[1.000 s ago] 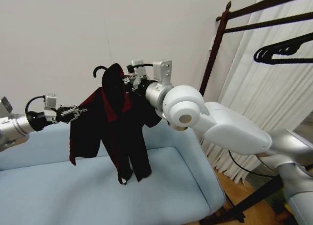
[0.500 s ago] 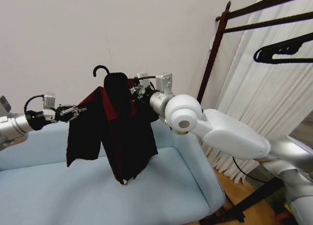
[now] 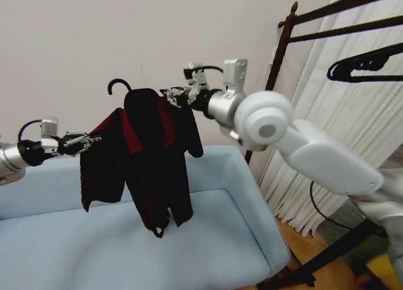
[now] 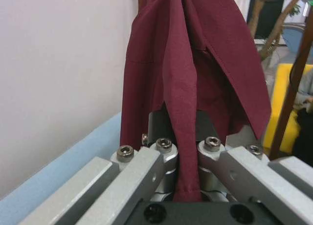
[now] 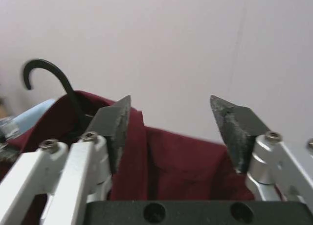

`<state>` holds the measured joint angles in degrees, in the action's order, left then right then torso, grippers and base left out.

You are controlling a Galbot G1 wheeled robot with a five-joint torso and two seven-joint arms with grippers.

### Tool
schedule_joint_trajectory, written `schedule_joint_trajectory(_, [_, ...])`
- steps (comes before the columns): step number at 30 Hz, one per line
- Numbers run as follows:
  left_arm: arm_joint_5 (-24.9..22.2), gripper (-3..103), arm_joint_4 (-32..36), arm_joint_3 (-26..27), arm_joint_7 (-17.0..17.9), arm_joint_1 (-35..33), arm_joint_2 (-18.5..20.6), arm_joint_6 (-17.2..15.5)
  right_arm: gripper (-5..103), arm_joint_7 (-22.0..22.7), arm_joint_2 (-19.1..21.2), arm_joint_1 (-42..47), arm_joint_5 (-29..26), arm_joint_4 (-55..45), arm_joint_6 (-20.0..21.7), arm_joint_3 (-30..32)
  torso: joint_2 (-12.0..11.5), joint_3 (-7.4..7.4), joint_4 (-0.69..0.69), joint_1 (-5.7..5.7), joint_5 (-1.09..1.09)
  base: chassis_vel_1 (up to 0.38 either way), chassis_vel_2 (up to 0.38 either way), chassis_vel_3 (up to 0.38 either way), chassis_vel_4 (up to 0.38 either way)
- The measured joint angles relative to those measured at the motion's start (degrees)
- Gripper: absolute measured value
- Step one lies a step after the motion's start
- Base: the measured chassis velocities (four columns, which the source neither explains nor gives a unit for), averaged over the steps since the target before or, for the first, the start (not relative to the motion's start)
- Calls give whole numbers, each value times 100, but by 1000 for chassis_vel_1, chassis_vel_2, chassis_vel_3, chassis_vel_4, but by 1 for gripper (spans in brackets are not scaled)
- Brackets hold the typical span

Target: Pick up the clothes from the sofa and hang them on the clothes hanger.

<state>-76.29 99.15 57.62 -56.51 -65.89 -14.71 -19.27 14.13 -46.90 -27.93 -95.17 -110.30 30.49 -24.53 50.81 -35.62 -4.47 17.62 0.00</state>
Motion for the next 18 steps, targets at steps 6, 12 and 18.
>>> schedule_joint_trajectory(6, [248, 2, -327, 12, -725, 1, 22, 88, 75, -1856, 490, -164, 274, 664, 841, 46, 0, 0, -2, 0, 1, 0, 0, 0, 0])
schedule_joint_trajectory(12, [515, 2, -645, 15, -1566, 79, 81, 127, 99, -1917, 608, -102, 88, 469, 1125, -253, 0, 0, 2, 0, 0, 0, 0, 0, 0])
schedule_joint_trajectory(18, [646, 2, -686, 44, -1960, 106, 88, 155, 100, -1898, 491, -307, 32, 442, 1167, -540, 0, 0, 2, 0, -1, 0, 0, 0, 0])
